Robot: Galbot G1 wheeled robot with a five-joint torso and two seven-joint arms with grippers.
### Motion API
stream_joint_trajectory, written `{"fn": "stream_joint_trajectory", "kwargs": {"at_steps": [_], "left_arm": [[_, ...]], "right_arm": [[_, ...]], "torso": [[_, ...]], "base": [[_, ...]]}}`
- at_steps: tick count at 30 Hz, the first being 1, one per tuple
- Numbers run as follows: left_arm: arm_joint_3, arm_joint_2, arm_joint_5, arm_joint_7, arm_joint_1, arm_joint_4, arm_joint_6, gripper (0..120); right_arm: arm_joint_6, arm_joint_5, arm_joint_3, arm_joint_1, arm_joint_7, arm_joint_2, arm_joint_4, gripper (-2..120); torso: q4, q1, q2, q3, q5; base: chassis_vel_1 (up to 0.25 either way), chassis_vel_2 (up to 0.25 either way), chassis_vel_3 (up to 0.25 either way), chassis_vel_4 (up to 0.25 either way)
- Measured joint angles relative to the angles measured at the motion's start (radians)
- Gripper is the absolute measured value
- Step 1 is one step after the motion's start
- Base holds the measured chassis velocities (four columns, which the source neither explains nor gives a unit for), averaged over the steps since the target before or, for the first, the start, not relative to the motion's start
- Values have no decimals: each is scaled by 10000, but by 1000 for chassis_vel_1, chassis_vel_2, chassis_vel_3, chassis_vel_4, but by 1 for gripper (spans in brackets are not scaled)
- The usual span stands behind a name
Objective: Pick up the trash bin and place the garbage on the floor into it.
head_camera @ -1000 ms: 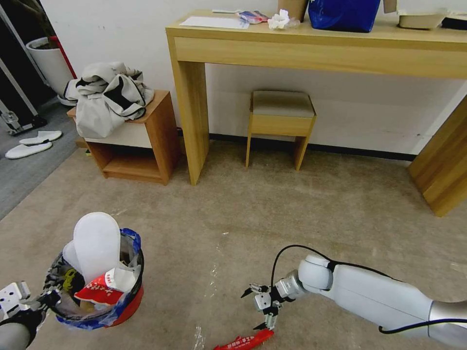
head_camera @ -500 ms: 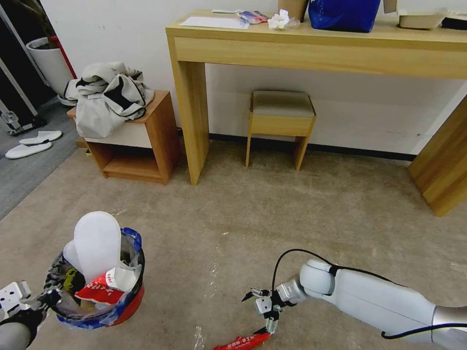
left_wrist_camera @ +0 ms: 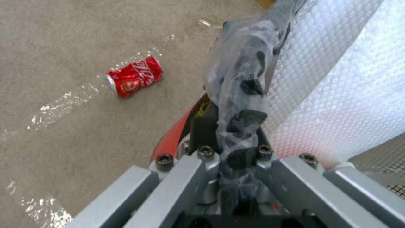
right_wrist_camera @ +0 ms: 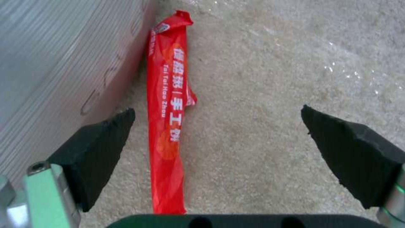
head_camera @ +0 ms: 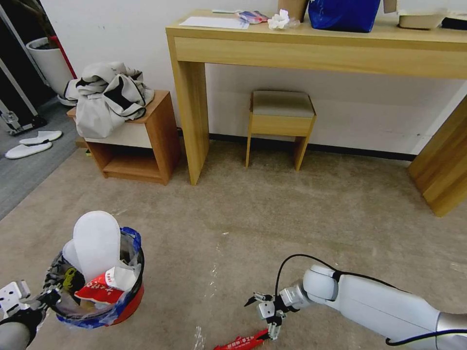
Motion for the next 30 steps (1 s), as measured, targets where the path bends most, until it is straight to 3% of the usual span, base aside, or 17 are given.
{"fn": "stream_joint_trajectory", "kwargs": {"at_steps": [30], "left_arm": [[5,-10,-12,-23,-63,36,9,0]], "right_arm": [[135,-35,234,-294,58,247,-566,100]], "torso": [[0,0,0,0,0]], "base": [[0,0,0,0]]}}
